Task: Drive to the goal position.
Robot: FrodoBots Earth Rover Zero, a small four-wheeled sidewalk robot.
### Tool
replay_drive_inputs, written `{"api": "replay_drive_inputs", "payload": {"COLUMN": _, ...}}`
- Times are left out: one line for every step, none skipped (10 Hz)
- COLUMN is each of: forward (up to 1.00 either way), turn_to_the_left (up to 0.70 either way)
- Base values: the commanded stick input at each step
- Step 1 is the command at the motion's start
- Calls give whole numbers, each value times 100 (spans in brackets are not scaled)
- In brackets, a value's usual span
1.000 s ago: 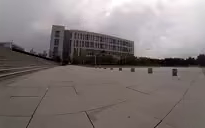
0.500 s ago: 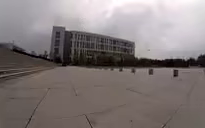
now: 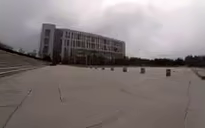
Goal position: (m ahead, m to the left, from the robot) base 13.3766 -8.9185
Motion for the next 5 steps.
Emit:
{"api": "replay_drive_inputs", "payload": {"forward": 70, "turn_to_the_left": -25}}
{"api": "replay_drive_inputs", "payload": {"forward": 70, "turn_to_the_left": -25}}
{"api": "replay_drive_inputs", "payload": {"forward": 70, "turn_to_the_left": -25}}
{"api": "replay_drive_inputs", "payload": {"forward": 70, "turn_to_the_left": -25}}
{"api": "replay_drive_inputs", "payload": {"forward": 70, "turn_to_the_left": -25}}
